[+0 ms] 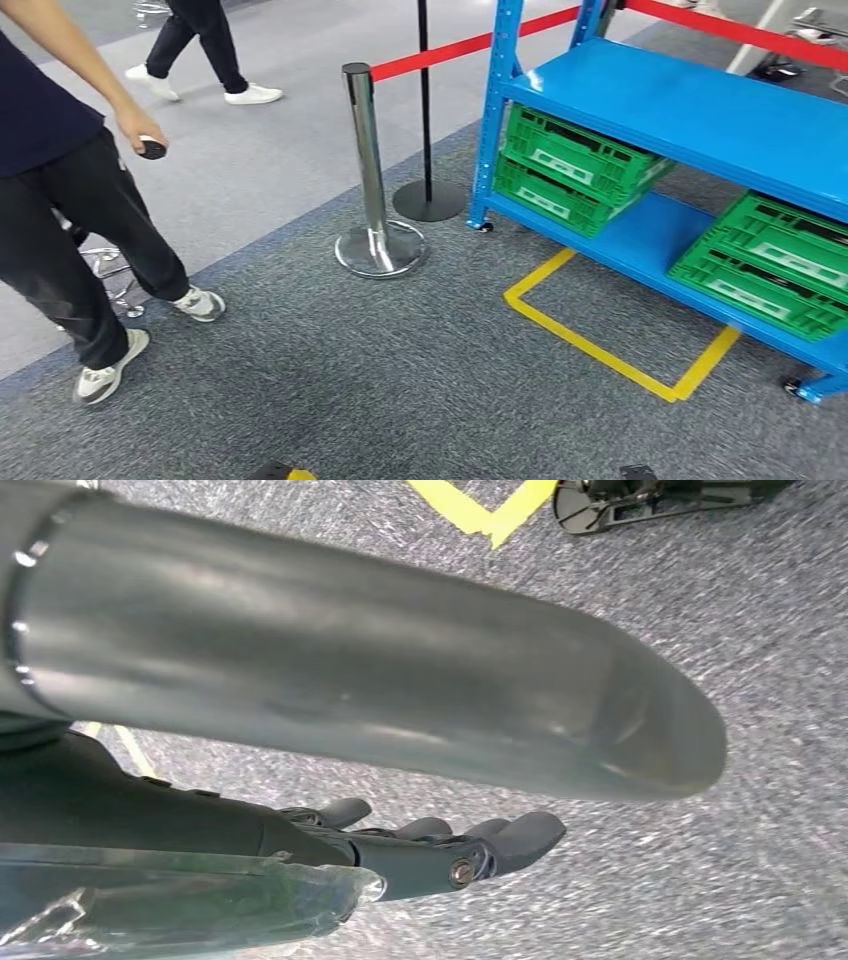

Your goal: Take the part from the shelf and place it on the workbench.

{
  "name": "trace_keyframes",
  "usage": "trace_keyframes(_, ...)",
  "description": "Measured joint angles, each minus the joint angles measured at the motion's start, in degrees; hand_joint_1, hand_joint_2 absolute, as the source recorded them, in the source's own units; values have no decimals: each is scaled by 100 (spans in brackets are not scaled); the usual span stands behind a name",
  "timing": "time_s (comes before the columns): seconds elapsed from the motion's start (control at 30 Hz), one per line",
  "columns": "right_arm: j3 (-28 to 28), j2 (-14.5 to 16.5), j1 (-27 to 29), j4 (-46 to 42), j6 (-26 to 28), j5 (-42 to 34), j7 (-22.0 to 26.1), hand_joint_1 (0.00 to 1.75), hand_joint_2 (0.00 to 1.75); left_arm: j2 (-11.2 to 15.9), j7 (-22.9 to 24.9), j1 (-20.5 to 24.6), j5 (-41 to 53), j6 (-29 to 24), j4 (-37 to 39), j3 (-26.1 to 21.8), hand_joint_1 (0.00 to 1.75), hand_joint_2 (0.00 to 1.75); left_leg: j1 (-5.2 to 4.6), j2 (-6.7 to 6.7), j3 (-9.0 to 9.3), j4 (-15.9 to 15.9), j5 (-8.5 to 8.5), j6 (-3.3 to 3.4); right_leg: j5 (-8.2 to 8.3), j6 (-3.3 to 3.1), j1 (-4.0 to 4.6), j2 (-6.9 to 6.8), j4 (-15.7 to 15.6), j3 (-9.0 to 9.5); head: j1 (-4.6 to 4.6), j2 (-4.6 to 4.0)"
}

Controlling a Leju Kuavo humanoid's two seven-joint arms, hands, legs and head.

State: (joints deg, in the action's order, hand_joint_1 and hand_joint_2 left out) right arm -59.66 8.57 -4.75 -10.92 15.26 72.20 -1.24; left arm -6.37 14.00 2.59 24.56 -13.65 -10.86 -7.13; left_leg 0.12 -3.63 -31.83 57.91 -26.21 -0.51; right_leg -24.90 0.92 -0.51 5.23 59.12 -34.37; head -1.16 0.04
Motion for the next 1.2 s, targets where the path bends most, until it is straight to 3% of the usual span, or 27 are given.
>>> trace_keyframes(0.07, 36, -1, 20, -1, 31, 27, 7, 0, 0, -5, 4, 3, 11, 2, 0, 0, 0, 0, -3, 33, 17, -75, 7, 24, 24, 69, -14, 80, -23, -43, -1, 0)
trace_keyframes(0.13, 60, -3, 46, -1, 56, 44, 16, 0, 0, -5, 5, 5, 36, 1, 0, 0, 0, 0, 5, 131, 28, -108, 32, 91, -55, 122, -15, -57, 83, -122, -15, 0)
trace_keyframes(0.17, 74, -3, 48, -1, 71, 62, 34, 0, 0, -2, 5, 4, 47, -1, 0, 0, 0, 0, 13, 192, 33, -122, 40, 125, -195, 145, -10, -192, 301, -229, -27, 0)
trace_keyframes(0.23, 115, 0, 34, -1, 110, 120, 81, 0, 0, 10, 5, -11, 57, -5, 0, -2, 0, 0, 6, 318, 37, -123, 31, 164, -597, 185, -5, -426, 1052, -562, -48, 0)
trace_keyframes(0.27, 136, 0, 30, -1, 132, 145, 98, 0, 0, 18, 5, -19, 56, -5, 0, -3, 0, 0, 2, 384, 40, -122, 27, 169, -757, 204, -8, -463, 1431, -732, -47, 0)
trace_keyframes(0.3, 156, -1, 34, -1, 148, 160, 105, 0, 0, 23, 5, -25, 55, -5, 0, -4, 0, 0, 3, 445, 46, -121, 20, 169, -812, 219, -11, -478, 1647, -826, -46, 0)
trace_keyframes(0.33, 174, -1, 44, -1, 159, 167, 107, 0, 0, 26, 5, -26, 55, -5, 0, -5, 0, 0, 7, 499, 57, -120, 12, 161, -751, 232, -15, -489, 1632, -804, -48, 0)
trace_keyframes(0.37, 190, -2, 53, -1, 165, 171, 108, 0, 0, 25, 5, -26, 54, -5, 0, -6, 0, 0, 16, 548, 76, -119, -1, 144, -593, 240, -19, -516, 1381, -662, -48, 0)
trace_keyframes(0.43, 218, 1, 55, -1, 168, 174, 111, 0, 0, 30, 5, -25, 54, -5, 0, -7, 0, 0, 17, 637, 129, -110, -44, 86, -240, 257, -17, -681, 550, -204, -57, 0)
trace_keyframes(0.5, 233, 5, 39, -1, 168, 175, 115, 0, 0, 40, 5, -20, 54, -5, 0, -7, 0, 0, -16, 703, 164, -97, -79, 23, -106, 215, -13, -790, 68, 70, -56, 0)
trace_keyframes(0.6, 237, 7, 42, -1, 168, 175, 117, 0, 0, 49, 5, -3, 54, -7, 0, -8, 0, 0, -30, 783, 186, -114, -71, -36, -104, 111, -2, -698, 32, 67, -37, 0)
trace_keyframes(0.8, 238, 7, 46, -1, 168, 175, 118, 0, 0, 51, 5, 4, 54, -7, 0, -9, 0, 0, -14, 786, 189, -104, -105, -77, -86, 59, -12, -636, 18, 64, -35, 0)
trace_keyframes(0.87, 240, 7, 37, -2, 173, 179, 122, 0, 0, 51, 5, -3, 54, -9, 0, -9, 0, 0, -1, 599, -173, 653, -471, -113, -64, -15, -24, -494, 8, 53, -16, 0)
trace_keyframes(0.93, 243, 7, 32, -2, 176, 182, 125, 0, 0, 50, 5, -19, 54, -11, 0, -9, 0, 0, 3, 416, -523, 1304, -633, -102, -46, -59, -21, -284, 8, 36, -1, 0)
trace_keyframes(0.97, 244, 7, 36, -2, 176, 184, 125, 0, 0, 50, 5, -24, 54, -11, 0, -9, 0, 0, 2, 370, -475, 1147, -456, -76, -39, -54, -19, -190, 8, 35, -1, 0)
trace_keyframes(1.03, 246, 7, 30, -2, 176, 186, 126, 0, 0, 51, 5, -22, 54, -13, 0, -9, 0, 0, 11, 190, -123, 358, -104, -29, -25, -22, -15, -70, 19, 21, -1, 0)
trace_keyframes(1.1, 250, 7, 30, -2, 176, 187, 126, 0, 0, 54, 5, -15, 54, -14, 0, -9, 0, 0, 10, 71, 39, -31, -22, -13, -2, 37, -13, 21, 12, -13, -3, 0)
trace_keyframes(1.17, 255, 6, 57, -3, 177, 187, 126, 0, 0, 56, 5, -4, 54, -16, 0, -9, 0, 0, 5, 128, 43, -84, -6, 18, 30, 114, -27, 75, -19, -46, -6, 0)
trace_keyframes(1.2, 257, 6, 74, -3, 178, 189, 126, 0, 0, 57, 5, 0, 54, -16, 0, -10, 0, 0, 9, 169, 46, -103, 14, 53, 12, 146, -29, 15, 5, -72, -9, 0)
